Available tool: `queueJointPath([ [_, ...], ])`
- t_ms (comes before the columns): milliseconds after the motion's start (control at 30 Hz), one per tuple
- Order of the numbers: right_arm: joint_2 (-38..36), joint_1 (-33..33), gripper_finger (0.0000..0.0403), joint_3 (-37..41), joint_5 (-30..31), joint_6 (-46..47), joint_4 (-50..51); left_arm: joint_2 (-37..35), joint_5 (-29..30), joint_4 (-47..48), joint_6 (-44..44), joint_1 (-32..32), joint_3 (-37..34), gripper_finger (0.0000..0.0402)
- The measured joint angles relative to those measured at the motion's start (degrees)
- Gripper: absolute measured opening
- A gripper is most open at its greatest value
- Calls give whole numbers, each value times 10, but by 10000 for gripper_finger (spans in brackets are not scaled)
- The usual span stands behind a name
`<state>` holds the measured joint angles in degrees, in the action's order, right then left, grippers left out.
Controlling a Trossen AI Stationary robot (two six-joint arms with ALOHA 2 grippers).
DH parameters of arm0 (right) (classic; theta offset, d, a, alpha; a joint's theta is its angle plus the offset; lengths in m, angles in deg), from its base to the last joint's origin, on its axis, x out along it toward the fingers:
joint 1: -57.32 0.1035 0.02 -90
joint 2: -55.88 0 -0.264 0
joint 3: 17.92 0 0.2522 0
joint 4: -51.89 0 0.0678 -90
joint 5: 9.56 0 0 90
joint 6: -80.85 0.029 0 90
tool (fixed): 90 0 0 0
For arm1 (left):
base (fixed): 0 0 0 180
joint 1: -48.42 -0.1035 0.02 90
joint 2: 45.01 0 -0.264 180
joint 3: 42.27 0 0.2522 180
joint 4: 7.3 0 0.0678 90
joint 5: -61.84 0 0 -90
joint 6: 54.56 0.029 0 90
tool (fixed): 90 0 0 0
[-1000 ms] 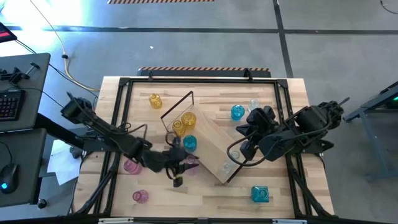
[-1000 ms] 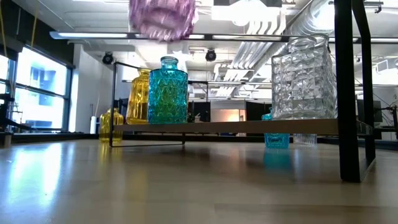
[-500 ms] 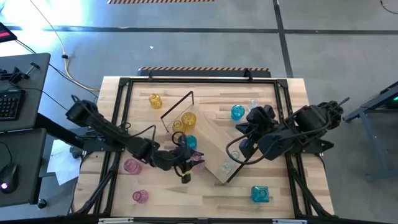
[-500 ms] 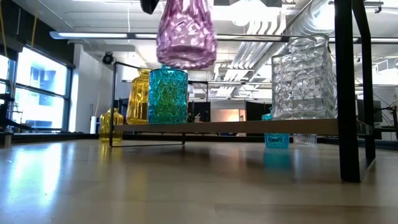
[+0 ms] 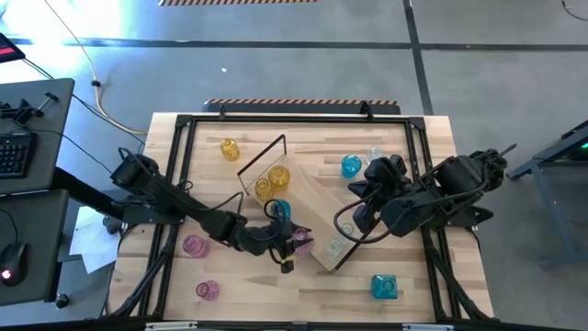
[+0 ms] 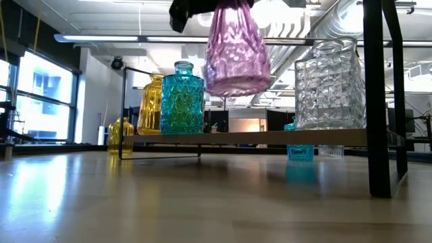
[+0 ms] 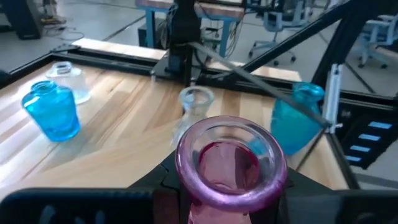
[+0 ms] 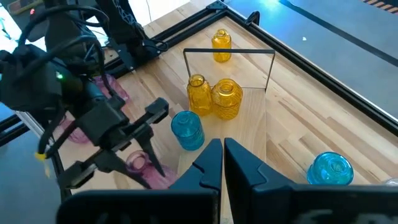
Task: Sort vases onto shelf
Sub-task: Put the bottom right pink crystal vase on the shelf
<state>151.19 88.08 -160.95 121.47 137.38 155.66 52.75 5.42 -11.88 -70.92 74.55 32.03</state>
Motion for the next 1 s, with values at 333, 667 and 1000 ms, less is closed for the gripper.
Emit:
queueJointPath([
  [333, 0, 0, 0, 0, 0, 0, 0, 10, 0, 7, 3, -40, 0, 94],
  [667, 0, 0, 0, 0, -1, -10, 0, 22, -13, 19, 0, -52, 0, 94],
  [1000, 0, 0, 0, 0, -1, -15, 0, 48, -25, 6, -30, -51, 0, 94],
])
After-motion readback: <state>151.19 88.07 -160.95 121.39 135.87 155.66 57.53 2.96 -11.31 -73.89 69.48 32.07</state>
